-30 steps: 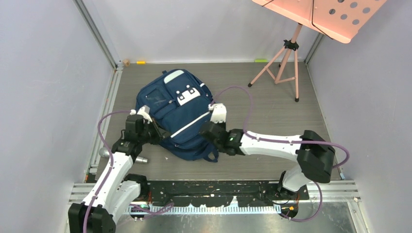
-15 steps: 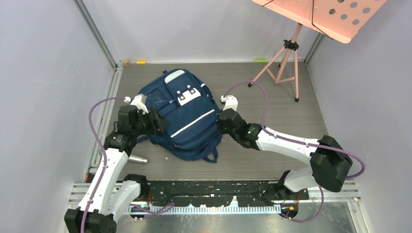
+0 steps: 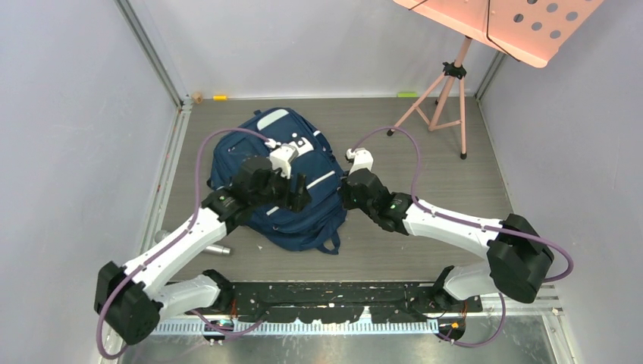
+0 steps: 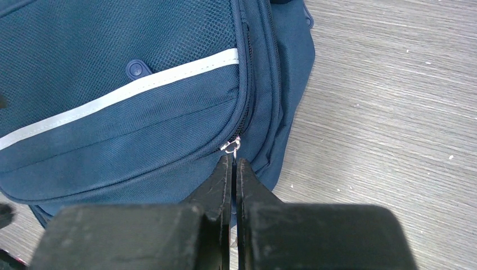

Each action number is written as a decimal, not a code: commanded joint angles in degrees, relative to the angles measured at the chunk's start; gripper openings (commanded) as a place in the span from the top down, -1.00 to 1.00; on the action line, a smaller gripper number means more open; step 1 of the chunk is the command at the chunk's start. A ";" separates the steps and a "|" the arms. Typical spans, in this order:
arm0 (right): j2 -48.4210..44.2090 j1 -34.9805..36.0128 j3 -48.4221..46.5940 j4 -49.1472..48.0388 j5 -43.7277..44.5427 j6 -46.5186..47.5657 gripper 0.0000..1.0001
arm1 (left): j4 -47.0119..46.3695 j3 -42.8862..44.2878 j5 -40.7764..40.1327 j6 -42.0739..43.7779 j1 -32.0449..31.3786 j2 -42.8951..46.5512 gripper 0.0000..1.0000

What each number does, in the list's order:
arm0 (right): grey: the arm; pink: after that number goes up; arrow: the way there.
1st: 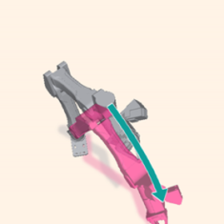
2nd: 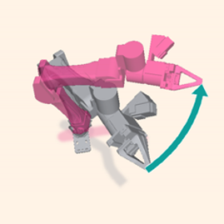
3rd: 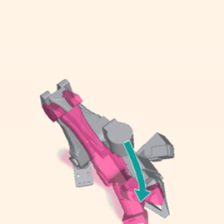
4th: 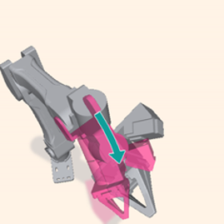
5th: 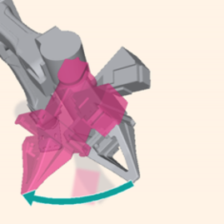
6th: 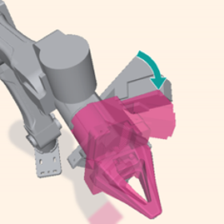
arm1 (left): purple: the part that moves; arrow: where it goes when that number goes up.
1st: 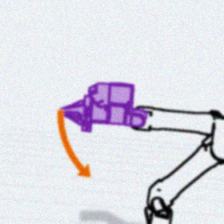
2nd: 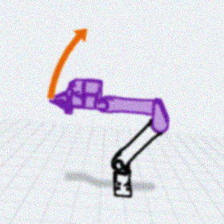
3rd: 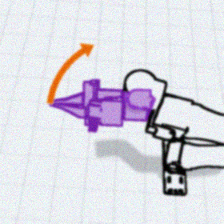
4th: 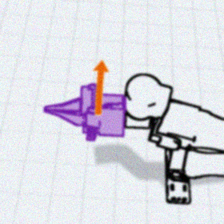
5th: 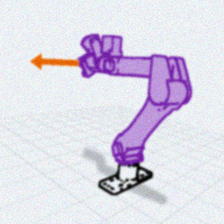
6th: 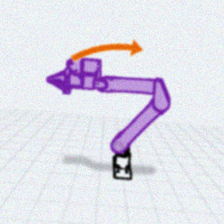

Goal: Pack the student bag
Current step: Zip the student bag at the center of the board.

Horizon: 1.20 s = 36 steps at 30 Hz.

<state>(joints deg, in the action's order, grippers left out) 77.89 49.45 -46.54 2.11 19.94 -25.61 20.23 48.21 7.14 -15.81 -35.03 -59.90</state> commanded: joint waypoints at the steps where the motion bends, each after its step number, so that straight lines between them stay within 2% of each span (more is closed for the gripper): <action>1: -3.33 -0.98 0.63 -0.79 -0.18 -0.21 0.99 | -16.08 1.46 4.06 3.48 -1.24 -3.88 -0.53; 3: -3.25 -1.40 0.69 -0.79 -0.79 -0.53 0.99 | -19.53 1.72 4.31 6.75 -2.52 -6.50 -0.53; 10: -3.46 -2.47 0.90 -1.05 -1.94 -1.34 0.99 | -22.86 3.47 5.01 12.32 -5.07 -13.88 -0.51; 19: -6.76 -3.63 2.24 -1.43 -2.23 -2.45 0.99 | -24.29 2.77 1.93 18.82 -7.12 -19.66 -0.49; 22: -6.59 -4.05 2.16 -1.11 -2.73 -2.64 0.99 | -25.02 2.52 -1.89 20.66 -9.47 -21.00 -0.47; 24: -6.53 -4.17 2.19 -1.00 -2.86 -2.79 0.99 | -25.18 2.38 -5.24 21.53 -10.55 -21.62 -0.28; 29: -7.55 -4.27 2.53 -0.12 -0.90 -1.86 0.99 | -24.53 0.86 -6.65 21.35 -10.85 -20.64 0.96; 33: -10.46 -4.78 2.85 1.66 5.28 1.63 0.99 | -22.72 -2.07 -8.49 20.20 -10.85 -16.32 1.00; 36: -11.15 -6.10 2.24 2.69 5.57 4.89 0.99 | -21.70 -5.18 -9.84 17.97 -10.85 -11.63 1.00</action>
<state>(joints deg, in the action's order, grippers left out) 71.50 46.04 -43.24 2.31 16.10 -26.72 -4.25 46.85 3.09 4.19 -46.59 -77.91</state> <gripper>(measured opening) 0.043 0.035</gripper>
